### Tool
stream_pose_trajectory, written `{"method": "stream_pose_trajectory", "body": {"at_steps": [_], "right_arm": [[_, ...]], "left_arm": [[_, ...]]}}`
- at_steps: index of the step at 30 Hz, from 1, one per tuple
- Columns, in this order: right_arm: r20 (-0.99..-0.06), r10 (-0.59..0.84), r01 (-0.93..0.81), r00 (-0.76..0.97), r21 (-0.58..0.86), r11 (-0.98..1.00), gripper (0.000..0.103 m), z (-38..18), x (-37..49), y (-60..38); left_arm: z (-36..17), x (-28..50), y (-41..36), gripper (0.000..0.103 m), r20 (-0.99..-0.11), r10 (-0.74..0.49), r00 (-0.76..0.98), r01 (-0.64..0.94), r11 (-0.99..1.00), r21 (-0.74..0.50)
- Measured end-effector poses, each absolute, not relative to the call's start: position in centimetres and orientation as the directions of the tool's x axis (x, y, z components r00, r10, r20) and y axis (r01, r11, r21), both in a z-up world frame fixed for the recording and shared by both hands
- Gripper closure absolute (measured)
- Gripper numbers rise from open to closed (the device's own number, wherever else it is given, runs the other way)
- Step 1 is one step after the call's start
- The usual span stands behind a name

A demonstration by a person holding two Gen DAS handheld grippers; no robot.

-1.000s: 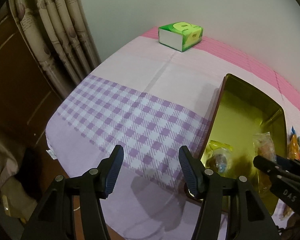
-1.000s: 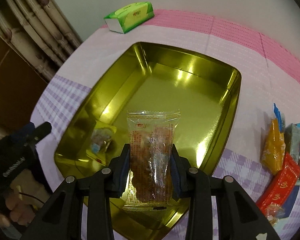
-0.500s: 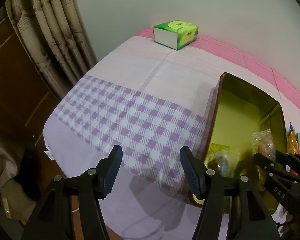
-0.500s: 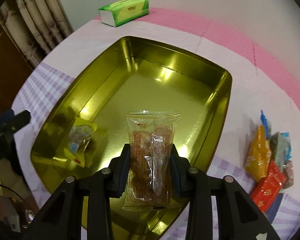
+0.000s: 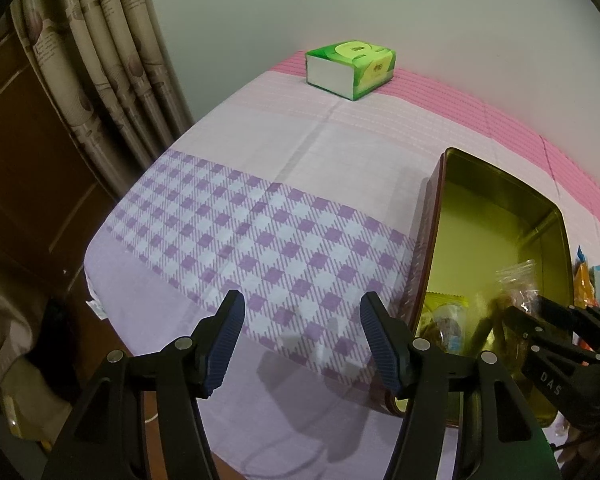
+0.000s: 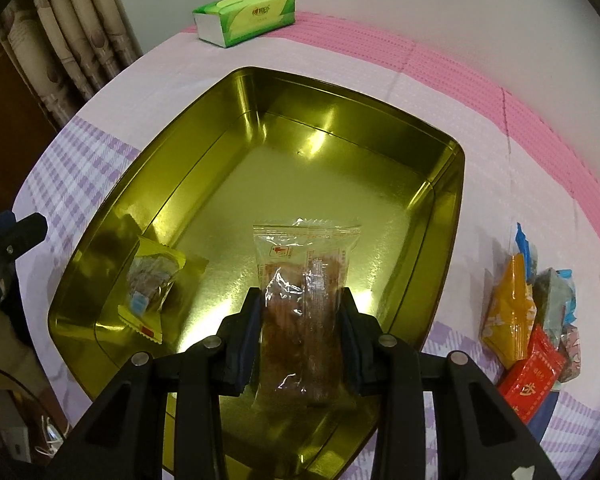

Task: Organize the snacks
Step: 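Carry the cookie bag over the gold tin and release it with the right tool, then grasp the blue-and-teal box with the right tool while the left tool grasps the nut snack bag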

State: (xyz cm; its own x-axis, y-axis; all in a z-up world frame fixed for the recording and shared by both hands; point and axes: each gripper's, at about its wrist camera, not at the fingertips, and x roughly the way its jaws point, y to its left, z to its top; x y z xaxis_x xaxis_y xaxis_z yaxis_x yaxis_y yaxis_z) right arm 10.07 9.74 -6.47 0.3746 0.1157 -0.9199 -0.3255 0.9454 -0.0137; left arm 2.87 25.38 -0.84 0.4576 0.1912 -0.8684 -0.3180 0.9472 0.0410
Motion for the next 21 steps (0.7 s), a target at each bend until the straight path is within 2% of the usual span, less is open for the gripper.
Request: {"method": "stream_pose_trajectory", "body": {"at_steps": [5, 10, 21], "right_arm": [[-0.921, 0.133, -0.324, 0.367, 0.007, 0.946, 0.067, -6.4, 10.1, 9.6], [-0.919, 0.155, -0.322, 0.364, 0.032, 0.946, 0.060, -6.1, 9.9, 9.5], [-0.882, 0.218, -0.291, 0.417, 0.098, 0.952, 0.060, -2.2, 8.4, 6.7]], "left_arm": [[-0.8, 2.9, 25.4, 0.042, -0.869, 0.192, 0.457, -0.319, 0.947, 0.041], [-0.9, 3.0, 25.3, 0.042, -0.870, 0.193, 0.454, -0.317, 0.947, 0.044], [-0.8, 3.0, 25.1, 0.042, -0.868, 0.198, 0.456, -0.313, 0.948, 0.052]]}}
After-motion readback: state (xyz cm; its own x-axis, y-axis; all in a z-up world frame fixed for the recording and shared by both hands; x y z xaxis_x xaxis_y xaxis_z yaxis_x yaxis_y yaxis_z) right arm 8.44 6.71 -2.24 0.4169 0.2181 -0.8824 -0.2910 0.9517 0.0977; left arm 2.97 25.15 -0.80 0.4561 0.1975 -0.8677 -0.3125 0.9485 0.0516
